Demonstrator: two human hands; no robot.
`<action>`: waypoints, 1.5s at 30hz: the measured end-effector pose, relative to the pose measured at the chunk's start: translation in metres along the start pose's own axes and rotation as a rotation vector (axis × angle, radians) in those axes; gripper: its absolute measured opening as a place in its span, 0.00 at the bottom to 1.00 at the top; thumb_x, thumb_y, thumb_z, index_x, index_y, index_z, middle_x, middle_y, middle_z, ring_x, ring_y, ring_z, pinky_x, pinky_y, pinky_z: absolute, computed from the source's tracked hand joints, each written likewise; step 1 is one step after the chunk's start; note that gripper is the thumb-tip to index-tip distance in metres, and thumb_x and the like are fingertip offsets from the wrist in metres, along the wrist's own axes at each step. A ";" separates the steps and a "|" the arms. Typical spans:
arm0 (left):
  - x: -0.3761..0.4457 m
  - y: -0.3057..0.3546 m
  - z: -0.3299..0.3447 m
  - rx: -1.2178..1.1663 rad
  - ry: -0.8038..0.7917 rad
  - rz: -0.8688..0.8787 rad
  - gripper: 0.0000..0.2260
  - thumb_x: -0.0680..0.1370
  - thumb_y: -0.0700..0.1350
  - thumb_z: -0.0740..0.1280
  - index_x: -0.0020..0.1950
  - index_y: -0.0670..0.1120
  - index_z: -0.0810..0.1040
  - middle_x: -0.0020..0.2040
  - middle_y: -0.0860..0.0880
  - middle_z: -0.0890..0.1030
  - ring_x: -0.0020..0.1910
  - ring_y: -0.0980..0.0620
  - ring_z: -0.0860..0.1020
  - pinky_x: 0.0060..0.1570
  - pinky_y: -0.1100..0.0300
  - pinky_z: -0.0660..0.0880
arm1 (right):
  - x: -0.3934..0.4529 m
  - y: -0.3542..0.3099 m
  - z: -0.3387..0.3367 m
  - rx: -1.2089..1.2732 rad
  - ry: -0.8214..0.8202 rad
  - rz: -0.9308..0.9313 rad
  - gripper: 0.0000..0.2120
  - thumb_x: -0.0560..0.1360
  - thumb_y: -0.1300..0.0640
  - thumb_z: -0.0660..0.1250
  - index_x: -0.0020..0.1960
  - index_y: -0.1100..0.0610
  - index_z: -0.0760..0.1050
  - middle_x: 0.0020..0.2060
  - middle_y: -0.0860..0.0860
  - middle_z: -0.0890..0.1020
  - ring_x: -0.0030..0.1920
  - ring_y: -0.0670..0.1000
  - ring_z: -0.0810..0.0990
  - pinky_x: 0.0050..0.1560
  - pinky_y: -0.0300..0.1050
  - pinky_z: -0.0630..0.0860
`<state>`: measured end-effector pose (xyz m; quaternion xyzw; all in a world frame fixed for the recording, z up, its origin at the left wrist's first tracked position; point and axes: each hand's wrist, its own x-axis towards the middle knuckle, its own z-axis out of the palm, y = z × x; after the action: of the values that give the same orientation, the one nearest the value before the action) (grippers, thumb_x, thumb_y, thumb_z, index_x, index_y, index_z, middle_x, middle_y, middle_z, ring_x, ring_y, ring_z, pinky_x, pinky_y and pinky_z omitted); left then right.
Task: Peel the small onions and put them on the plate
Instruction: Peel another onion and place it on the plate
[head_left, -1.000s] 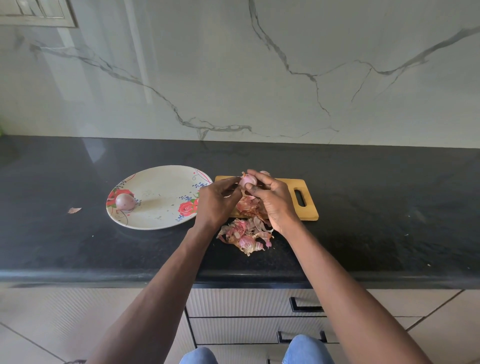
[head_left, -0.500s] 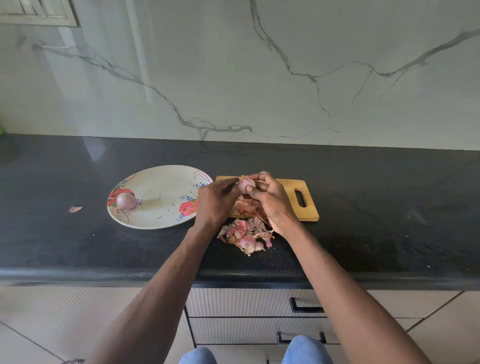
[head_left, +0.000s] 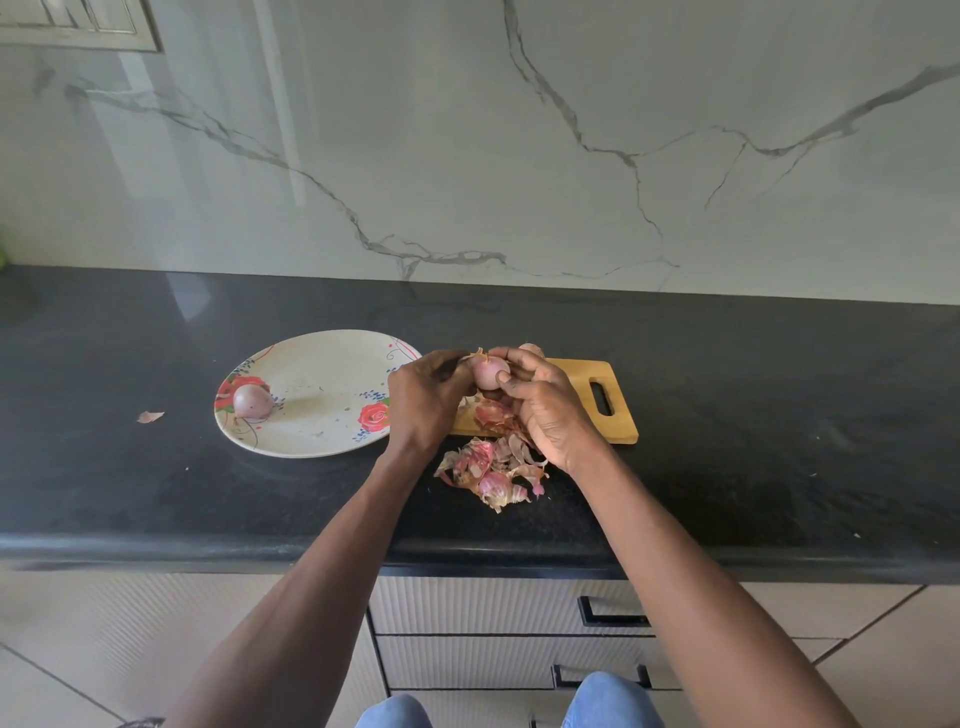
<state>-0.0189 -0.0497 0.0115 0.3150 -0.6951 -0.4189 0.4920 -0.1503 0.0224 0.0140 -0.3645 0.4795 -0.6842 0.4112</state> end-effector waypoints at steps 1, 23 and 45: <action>0.001 0.000 0.000 -0.002 0.002 -0.008 0.09 0.78 0.40 0.71 0.57 0.39 0.84 0.45 0.47 0.86 0.43 0.52 0.86 0.49 0.50 0.84 | 0.001 0.001 0.000 -0.008 -0.004 -0.001 0.17 0.79 0.73 0.61 0.59 0.57 0.79 0.54 0.56 0.84 0.56 0.54 0.83 0.57 0.48 0.80; 0.001 -0.003 0.005 -0.035 -0.003 -0.065 0.09 0.77 0.41 0.71 0.56 0.40 0.84 0.44 0.46 0.87 0.41 0.50 0.86 0.48 0.45 0.84 | 0.007 0.010 0.001 -0.267 0.139 -0.112 0.13 0.75 0.65 0.72 0.57 0.53 0.81 0.59 0.55 0.81 0.58 0.53 0.83 0.60 0.55 0.80; 0.005 -0.007 0.007 0.218 0.112 -0.106 0.14 0.80 0.40 0.64 0.64 0.43 0.81 0.53 0.43 0.86 0.42 0.49 0.84 0.49 0.48 0.82 | 0.002 -0.006 0.001 0.276 0.075 0.036 0.18 0.80 0.74 0.58 0.68 0.65 0.70 0.63 0.65 0.77 0.55 0.62 0.83 0.61 0.56 0.78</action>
<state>-0.0265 -0.0550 0.0066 0.4257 -0.6904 -0.3479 0.4702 -0.1516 0.0210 0.0204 -0.2702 0.4023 -0.7494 0.4512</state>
